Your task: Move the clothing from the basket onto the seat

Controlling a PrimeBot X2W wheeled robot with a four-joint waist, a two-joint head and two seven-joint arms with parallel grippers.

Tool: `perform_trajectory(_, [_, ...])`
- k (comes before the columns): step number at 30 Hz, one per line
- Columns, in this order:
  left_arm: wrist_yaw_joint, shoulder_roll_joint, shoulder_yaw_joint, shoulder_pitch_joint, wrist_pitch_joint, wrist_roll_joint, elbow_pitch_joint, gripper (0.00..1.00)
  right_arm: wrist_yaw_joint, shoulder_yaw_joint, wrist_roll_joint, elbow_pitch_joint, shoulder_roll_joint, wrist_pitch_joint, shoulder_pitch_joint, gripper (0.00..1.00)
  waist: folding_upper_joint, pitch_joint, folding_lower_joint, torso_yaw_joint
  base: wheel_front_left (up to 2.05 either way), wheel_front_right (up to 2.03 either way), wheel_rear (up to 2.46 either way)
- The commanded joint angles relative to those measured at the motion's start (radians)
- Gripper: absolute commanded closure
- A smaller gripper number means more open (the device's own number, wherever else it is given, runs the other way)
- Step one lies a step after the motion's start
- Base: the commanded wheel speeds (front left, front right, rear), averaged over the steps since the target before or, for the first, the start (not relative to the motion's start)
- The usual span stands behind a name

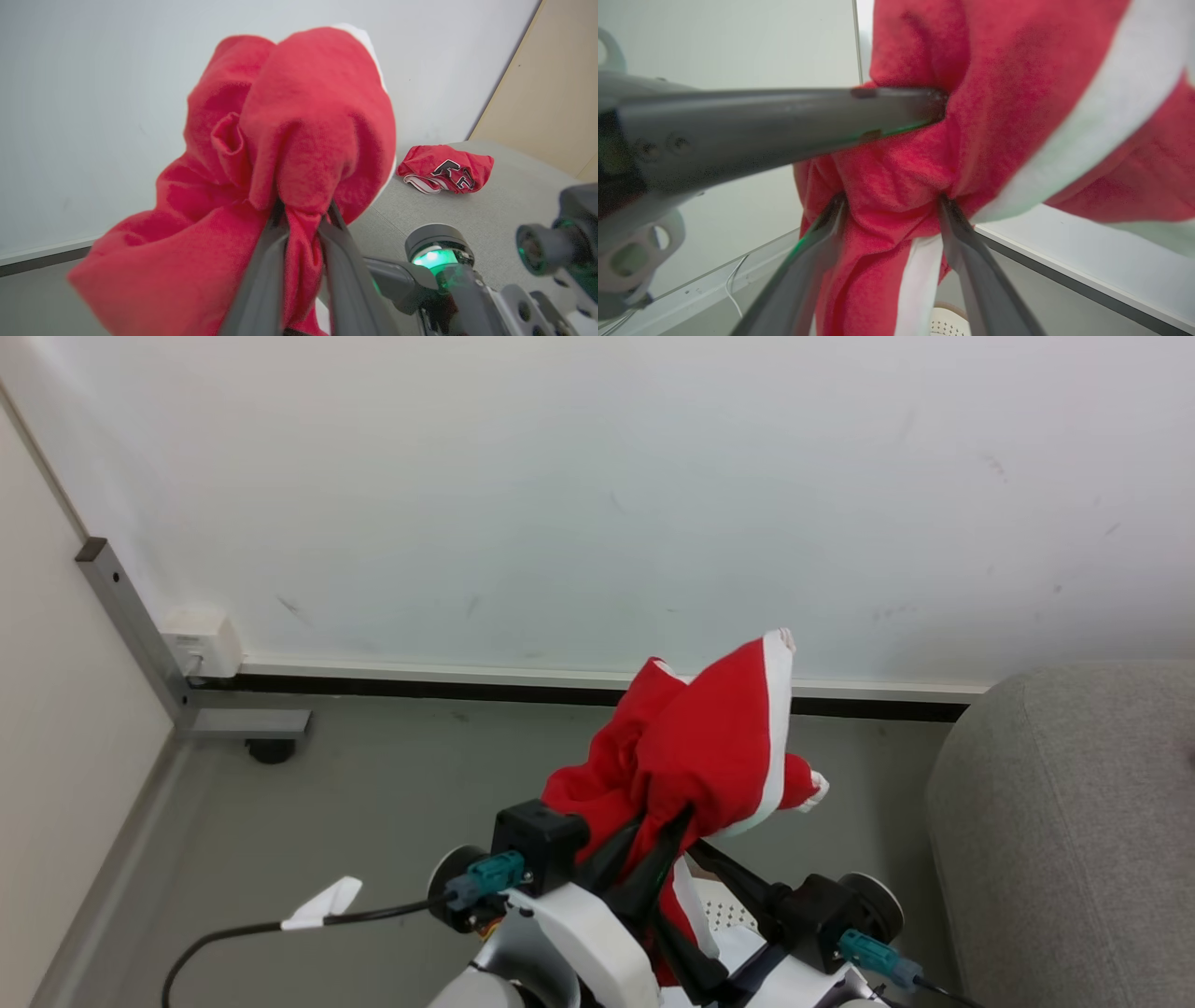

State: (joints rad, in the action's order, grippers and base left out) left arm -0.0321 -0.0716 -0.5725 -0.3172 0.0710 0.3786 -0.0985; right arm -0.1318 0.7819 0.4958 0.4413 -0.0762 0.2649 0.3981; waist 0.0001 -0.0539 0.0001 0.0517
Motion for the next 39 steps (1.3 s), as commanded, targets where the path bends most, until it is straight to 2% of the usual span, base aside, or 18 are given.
perform_trajectory(1, [-0.005,0.004,-0.005,0.019,0.006,0.013,0.009,1.0,0.002,-0.009,-0.01,0.016,0.004,-0.001,0.014,0.0,-0.0001,0.0,-0.0001,0.006,0.0,0.0,0.0])
perform_trajectory(2, [-0.005,0.003,-0.007,0.02,0.01,0.016,0.014,1.0,0.002,-0.016,-0.016,0.024,0.007,-0.001,0.015,0.0,-0.0001,0.0,-0.0001,0.008,0.0,0.0,0.0])
perform_trajectory(3, [-0.004,0.004,-0.009,0.021,0.012,0.02,0.019,1.0,0.002,-0.026,-0.022,0.029,0.01,-0.001,0.016,0.36,-0.0001,0.0,-0.0001,0.011,0.0,0.0,0.0])
perform_trajectory(4, [-0.003,0.004,-0.01,0.022,0.013,0.021,0.022,1.0,0.002,-0.036,-0.025,0.03,0.013,-0.001,0.017,0.65,-0.0001,0.001,-0.0001,0.013,0.0,0.0,0.0])
perform_trajectory(5, [-0.002,0.003,-0.011,0.024,0.017,0.022,0.024,1.0,0.002,-0.04,-0.027,0.03,0.017,-0.001,0.015,1.0,-0.0001,0.001,-0.0001,0.015,0.0,0.0,0.0])
perform_trajectory(16, [0.027,-0.012,-0.001,0.043,0.018,0.032,0.028,1.0,0.002,-0.062,-0.017,-0.001,0.024,0.0,0.001,1.0,-0.0001,0.001,-0.0001,0.01,0.0,0.0,0.0])
perform_trajectory(17, [0.03,-0.011,-0.001,0.045,0.018,0.035,0.029,0.87,0.002,-0.068,-0.022,-0.006,0.024,0.0,-0.002,1.0,-0.0001,0.001,-0.0001,0.009,0.0,0.0,0.0])
perform_trajectory(18, [0.03,-0.01,0.0,0.045,0.017,0.037,0.03,0.64,0.002,-0.073,-0.024,-0.01,0.024,0.0,-0.005,1.0,-0.0001,0.001,-0.0001,0.01,0.0,0.0,0.0])
perform_trajectory(19, [0.032,-0.011,0.001,0.046,0.014,0.038,0.032,0.36,0.002,-0.079,-0.03,-0.013,0.024,0.0,-0.009,1.0,-0.0001,0.001,-0.0001,0.01,0.0,0.0,0.0])
perform_trajectory(20, [0.033,-0.013,0.003,0.047,0.009,0.04,0.034,0.0,0.002,-0.084,-0.035,-0.017,0.024,0.0,-0.012,1.0,-0.0001,0.001,-0.0001,0.01,0.0,0.0,0.0])
perform_trajectory(29, [0.016,-0.047,0.014,0.076,-0.015,0.056,0.06,0.0,0.002,-0.139,-0.067,-0.048,0.015,-0.001,-0.035,1.0,-0.0001,-0.001,-0.0001,0.013,0.0,0.0,0.0])
perform_trajectory(39, [0.018,-0.112,0.006,0.105,-0.078,-0.001,0.049,0.0,0.002,-0.21,-0.091,-0.098,-0.018,-0.001,-0.055,1.0,-0.0001,-0.001,-0.0001,0.004,0.0,0.0,0.0])
